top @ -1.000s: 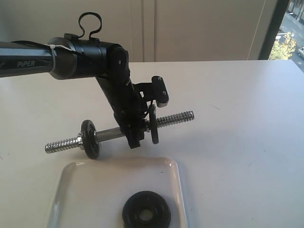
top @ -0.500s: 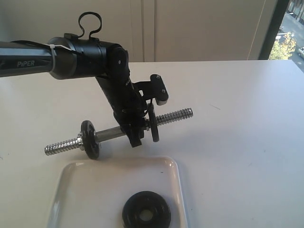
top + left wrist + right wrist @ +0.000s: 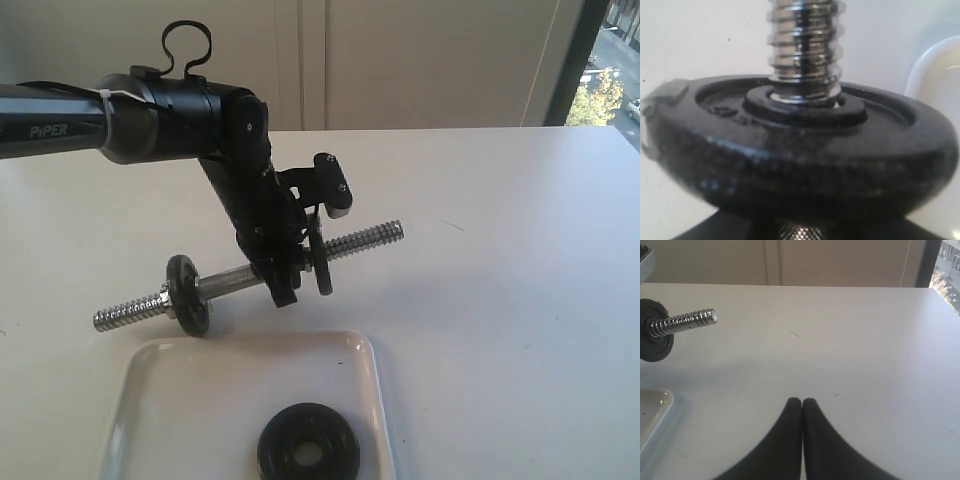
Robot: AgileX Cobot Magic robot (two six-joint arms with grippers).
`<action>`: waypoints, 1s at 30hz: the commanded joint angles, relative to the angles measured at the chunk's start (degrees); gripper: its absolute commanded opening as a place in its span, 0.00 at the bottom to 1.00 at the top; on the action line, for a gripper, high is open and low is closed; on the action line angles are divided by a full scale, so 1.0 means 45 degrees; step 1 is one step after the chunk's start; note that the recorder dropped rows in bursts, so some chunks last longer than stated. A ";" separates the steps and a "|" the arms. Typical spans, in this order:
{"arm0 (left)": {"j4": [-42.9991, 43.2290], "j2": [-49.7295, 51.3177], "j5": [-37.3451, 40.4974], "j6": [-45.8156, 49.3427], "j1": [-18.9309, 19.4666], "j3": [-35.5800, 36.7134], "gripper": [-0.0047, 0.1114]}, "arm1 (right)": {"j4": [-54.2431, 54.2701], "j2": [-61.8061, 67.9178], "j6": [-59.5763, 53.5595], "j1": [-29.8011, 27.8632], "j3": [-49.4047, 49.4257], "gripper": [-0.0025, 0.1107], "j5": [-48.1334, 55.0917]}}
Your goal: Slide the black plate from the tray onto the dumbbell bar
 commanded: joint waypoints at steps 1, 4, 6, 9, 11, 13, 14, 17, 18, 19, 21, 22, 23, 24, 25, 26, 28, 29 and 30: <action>-0.0655 -0.1049 0.0087 -0.0359 0.0031 -0.0234 0.04 | -0.0065 -0.0067 0.0053 0.0059 0.0029 0.02 -0.0112; -0.0655 -0.1020 0.0116 -0.0359 0.0031 -0.0234 0.04 | -0.0065 -0.0067 0.0053 0.0059 0.0029 0.02 -0.0112; -0.0631 -0.0993 0.0116 -0.0359 0.0031 -0.0234 0.04 | -0.0065 -0.0067 0.0053 0.0059 0.0029 0.02 -0.0112; -0.0631 -0.0970 0.0116 -0.0359 0.0031 -0.0234 0.04 | -0.0065 -0.0067 0.0053 0.0059 0.0029 0.02 -0.0112; -0.0606 -0.0970 0.0116 -0.0359 0.0031 -0.0234 0.04 | -0.0065 -0.0067 0.0053 0.0059 0.0029 0.02 -0.0112; -0.0606 -0.0970 0.0116 -0.0359 0.0031 -0.0234 0.04 | -0.0065 -0.0067 0.0053 0.0059 0.0029 0.02 -0.0112; -0.0606 -0.0970 0.0116 -0.0359 0.0031 -0.0234 0.04 | -0.0065 -0.0067 0.0053 0.0059 0.0029 0.02 -0.0112; -0.0606 -0.0970 0.0116 -0.0359 0.0031 -0.0234 0.04 | -0.0065 -0.0067 0.0053 0.0059 0.0029 0.02 -0.0112; -0.0606 -0.0970 0.0116 -0.0359 0.0031 -0.0234 0.04 | -0.0065 -0.0067 0.0053 0.0059 0.0029 0.02 -0.0112; -0.0606 -0.0970 0.0116 -0.0359 0.0031 -0.0234 0.04 | -0.0065 -0.0067 0.0053 0.0059 0.0029 0.02 -0.0112; -0.0606 -0.0970 0.0116 -0.0359 0.0031 -0.0234 0.04 | -0.0065 -0.0067 0.0053 0.0059 0.0029 0.02 -0.0112; -0.0606 -0.0970 0.0116 -0.0359 0.0031 -0.0234 0.04 | -0.0065 -0.0067 0.0053 0.0059 0.0029 0.02 -0.0112; -0.0606 -0.0970 0.0116 -0.0359 0.0031 -0.0234 0.04 | -0.0065 -0.0067 0.0053 0.0059 0.0029 0.02 -0.0112; -0.0606 -0.0970 0.0116 -0.0359 0.0031 -0.0234 0.04 | -0.0065 -0.0067 0.0053 0.0059 0.0029 0.02 -0.0112; -0.0606 -0.0970 0.0116 -0.0359 0.0031 -0.0234 0.04 | -0.0065 -0.0067 0.0055 0.0059 0.0029 0.02 -0.0135; -0.0606 -0.0970 0.0116 -0.0359 0.0031 -0.0234 0.04 | -0.0065 -0.0067 0.0055 0.0059 0.0029 0.02 -0.0198; -0.0606 -0.0970 0.0116 -0.0359 0.0031 -0.0234 0.04 | 0.0230 -0.0067 0.0253 0.0059 0.0029 0.02 -0.0584; -0.0606 -0.0970 0.0116 -0.0359 0.0031 -0.0234 0.04 | 0.0736 -0.0067 0.0532 0.0059 0.0029 0.02 -0.1075; -0.0606 -0.0970 0.0116 -0.0359 0.0031 -0.0234 0.04 | 0.1451 -0.0067 0.0929 0.0059 0.0029 0.02 -0.1717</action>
